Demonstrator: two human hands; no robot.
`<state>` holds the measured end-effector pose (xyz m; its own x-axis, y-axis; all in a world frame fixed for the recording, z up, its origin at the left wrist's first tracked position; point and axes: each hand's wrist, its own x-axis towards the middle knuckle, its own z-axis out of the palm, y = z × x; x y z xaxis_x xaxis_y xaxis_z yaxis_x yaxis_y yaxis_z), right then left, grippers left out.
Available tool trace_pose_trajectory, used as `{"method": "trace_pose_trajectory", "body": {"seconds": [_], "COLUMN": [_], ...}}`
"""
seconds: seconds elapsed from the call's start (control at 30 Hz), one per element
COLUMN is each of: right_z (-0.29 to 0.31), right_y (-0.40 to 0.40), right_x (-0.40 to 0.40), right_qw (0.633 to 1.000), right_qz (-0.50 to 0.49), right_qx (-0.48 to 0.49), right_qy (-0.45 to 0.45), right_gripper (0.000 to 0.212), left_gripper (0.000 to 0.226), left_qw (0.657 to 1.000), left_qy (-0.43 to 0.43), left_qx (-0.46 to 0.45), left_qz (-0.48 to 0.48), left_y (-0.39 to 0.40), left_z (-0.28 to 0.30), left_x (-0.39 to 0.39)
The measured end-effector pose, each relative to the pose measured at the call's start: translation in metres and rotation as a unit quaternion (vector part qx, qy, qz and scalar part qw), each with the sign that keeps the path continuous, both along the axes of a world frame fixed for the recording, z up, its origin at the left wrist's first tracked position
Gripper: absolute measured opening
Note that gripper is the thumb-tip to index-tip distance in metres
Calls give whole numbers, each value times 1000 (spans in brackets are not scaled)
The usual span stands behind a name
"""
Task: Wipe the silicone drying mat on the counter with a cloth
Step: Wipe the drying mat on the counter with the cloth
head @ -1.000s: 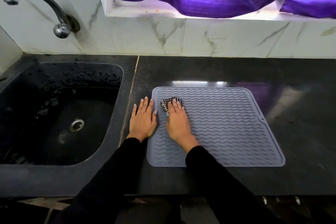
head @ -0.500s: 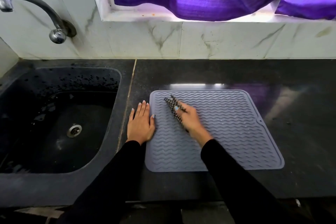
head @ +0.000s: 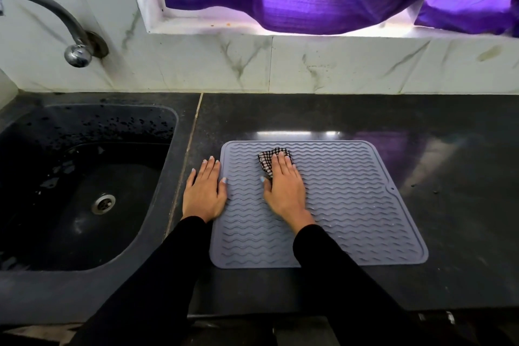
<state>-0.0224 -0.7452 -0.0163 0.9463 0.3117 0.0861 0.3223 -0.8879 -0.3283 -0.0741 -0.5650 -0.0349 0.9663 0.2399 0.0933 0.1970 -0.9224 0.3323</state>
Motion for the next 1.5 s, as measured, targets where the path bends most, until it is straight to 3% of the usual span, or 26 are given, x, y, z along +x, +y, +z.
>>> {"method": "trace_pose_trajectory", "body": {"seconds": [0.17, 0.27, 0.33, 0.43, 0.47, 0.5, 0.53, 0.6, 0.63, 0.73, 0.77, 0.83, 0.97, 1.1, 1.17, 1.2, 1.3, 1.33, 1.37, 1.43, 1.5], "right_z": [8, 12, 17, 35, 37, 40, 43, 46, 46, 25, 14, -3, -6, -4, 2, 6, 26, 29, 34, 43, 40], "right_y": [-11, -15, -20, -38, -44, -50, -54, -59, -58, -46, -44, -44, -46, -59, -65, -69, -83, -89, -94, -98, -95], "right_x": [7, 13, 23, 39, 43, 45, 46, 40, 35, 24, 23, 24, 28, 37, 45, 50, 63, 66, 65, 61, 57], "right_qw": [998, 971, 901, 713, 675, 676, 723, 861, 911, 991, 998, 999, 998, 988, 938, 890, 679, 668, 699, 838, 924], "right_qz": [8, -50, -95, -185, -212, -231, -240, -226, -201, -85, -55, -45, -44, -55, -93, -115, -232, -263, -280, -263, -194], "right_qx": [49, 206, 381, 603, 639, 643, 607, 441, 352, 101, 33, -12, 34, 139, 321, 422, 660, 664, 634, 472, 328], "right_qy": [27, 111, 184, 305, 304, 275, 226, 119, 82, 36, 10, -21, -41, 40, 93, 129, 224, 208, 177, 78, 37], "right_gripper": [55, 48, 40, 33, 32, 32, 34, 40, 43, 51, 54, 57, 64, 49, 42, 38, 34, 35, 36, 39, 42], "left_gripper": [70, 70, 77, 81, 79, 76, 74, 72, 72, 77, 80, 82, 80, 80, 81, 81, 81, 81, 81, 82, 82], "left_qw": [1000, 1000, 1000, 1000, 1000, 1000, 1000, 1000, 1000, 1000, 1000, 1000, 1000, 1000, 1000, 1000, 1000, 1000, 1000, 1000, 1000], "left_qy": [8, 10, 5, -1, -2, -1, 1, -1, -3, -4, -4, -8, -21, -21, -20, -20, -23, -23, -22, -21, -21], "left_qx": [16, 18, 17, 10, 8, 9, 9, 9, 8, 10, 12, 16, 15, 22, 19, 16, 11, 10, 10, 7, 5], "left_qz": [1, 0, 0, 2, 3, 4, 5, 8, 10, 8, 7, 5, 6, 7, 6, 6, 7, 9, 10, 11, 9], "left_y": [1, 1, 1, 1, 1, 1, 1, 0, 0, 0, 0, 1, 2, 2, 2, 2, 1, 1, 1, 1, 0], "left_z": [-2, -2, -2, -1, -1, -1, -1, 0, 0, -1, -1, -2, -5, -5, -4, -4, -4, -4, -4, -3, -2], "left_x": [1, 1, 0, 0, 0, 0, 0, 0, 0, 1, 2, 3, 4, 2, 1, 1, 2, 2, 2, 1, 1]}}
